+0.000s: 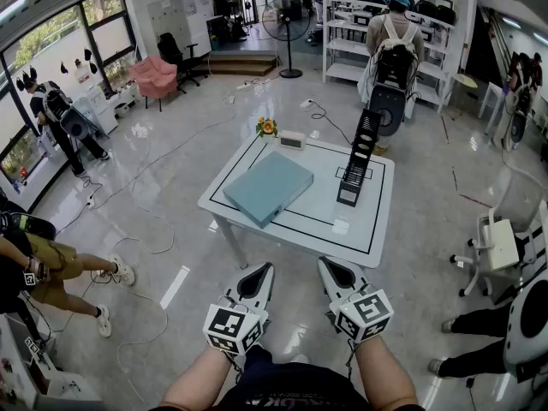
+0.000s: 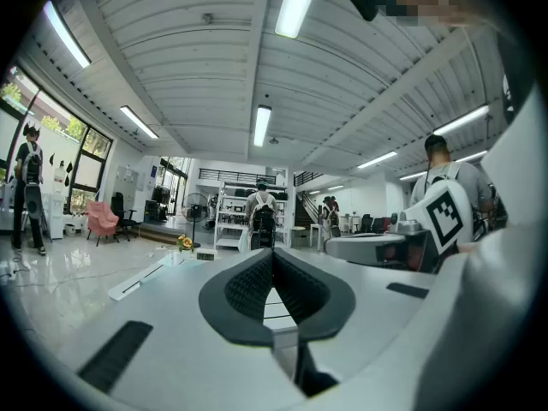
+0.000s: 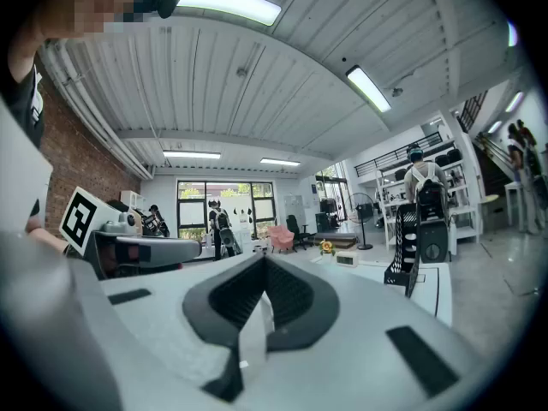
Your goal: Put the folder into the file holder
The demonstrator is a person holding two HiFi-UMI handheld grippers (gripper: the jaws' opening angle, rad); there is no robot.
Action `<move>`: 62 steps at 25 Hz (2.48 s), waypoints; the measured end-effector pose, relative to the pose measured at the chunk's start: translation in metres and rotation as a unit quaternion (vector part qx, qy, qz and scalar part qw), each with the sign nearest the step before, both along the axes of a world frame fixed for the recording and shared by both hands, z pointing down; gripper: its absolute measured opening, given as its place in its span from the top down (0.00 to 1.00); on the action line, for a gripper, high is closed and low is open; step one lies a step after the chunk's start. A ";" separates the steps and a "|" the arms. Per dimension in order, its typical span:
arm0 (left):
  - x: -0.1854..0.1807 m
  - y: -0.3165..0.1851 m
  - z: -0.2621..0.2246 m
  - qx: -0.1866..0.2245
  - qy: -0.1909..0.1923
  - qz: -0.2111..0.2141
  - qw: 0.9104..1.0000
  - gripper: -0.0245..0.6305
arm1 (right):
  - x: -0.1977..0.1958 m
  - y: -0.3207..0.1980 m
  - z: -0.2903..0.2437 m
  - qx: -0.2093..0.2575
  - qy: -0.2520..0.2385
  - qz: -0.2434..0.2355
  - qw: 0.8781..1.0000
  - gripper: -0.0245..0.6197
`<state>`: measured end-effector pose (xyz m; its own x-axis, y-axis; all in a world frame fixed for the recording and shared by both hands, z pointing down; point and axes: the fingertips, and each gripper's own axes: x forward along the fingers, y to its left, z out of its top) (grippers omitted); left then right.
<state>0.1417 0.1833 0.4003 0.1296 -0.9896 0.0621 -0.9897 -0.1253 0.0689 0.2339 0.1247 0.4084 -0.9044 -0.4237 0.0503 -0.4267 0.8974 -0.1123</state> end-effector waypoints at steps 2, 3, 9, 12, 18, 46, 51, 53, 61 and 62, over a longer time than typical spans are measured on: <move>0.002 -0.001 -0.001 0.000 -0.002 0.000 1.000 0.96 | 0.002 -0.001 0.000 0.001 -0.002 0.000 1.000 0.96; 0.003 -0.001 -0.001 0.001 -0.002 0.000 1.000 0.96 | 0.003 -0.002 -0.001 0.002 -0.003 0.000 1.000 0.96; 0.006 -0.004 -0.007 0.001 -0.007 -0.001 1.000 0.96 | 0.006 -0.002 -0.007 0.005 -0.009 -0.002 1.000 0.96; 0.007 -0.006 -0.009 0.004 -0.011 -0.003 1.000 0.96 | 0.008 -0.002 -0.012 0.015 -0.017 -0.005 1.000 0.96; 0.003 -0.014 -0.013 0.007 -0.013 -0.011 1.000 0.96 | 0.008 -0.007 -0.015 0.020 -0.021 -0.009 1.000 0.96; -0.154 -0.150 0.012 -0.011 0.011 0.057 0.998 0.44 | -0.121 -0.137 -0.001 -0.024 -0.018 0.093 0.995 0.60; -0.207 -0.186 0.009 -0.023 0.013 0.079 0.997 0.44 | -0.165 -0.168 -0.004 -0.036 -0.010 0.120 0.992 0.60; -0.224 -0.198 0.010 -0.029 0.012 0.091 0.995 0.44 | -0.178 -0.179 -0.005 -0.041 -0.009 0.135 0.990 0.60; -0.279 -0.238 0.014 -0.042 0.010 0.135 0.990 0.43 | -0.217 -0.207 -0.002 -0.065 -0.016 0.190 0.980 0.60; -0.285 -0.241 0.015 -0.045 0.012 0.139 0.989 0.43 | -0.220 -0.209 -0.002 -0.067 -0.016 0.195 0.978 0.60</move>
<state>-0.1436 -0.0578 0.4156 0.3981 -0.9063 0.1418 -0.9160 -0.3844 0.1148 0.0134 -0.0838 0.4067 -0.6772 -0.7284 0.1045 -0.7283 0.6431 -0.2367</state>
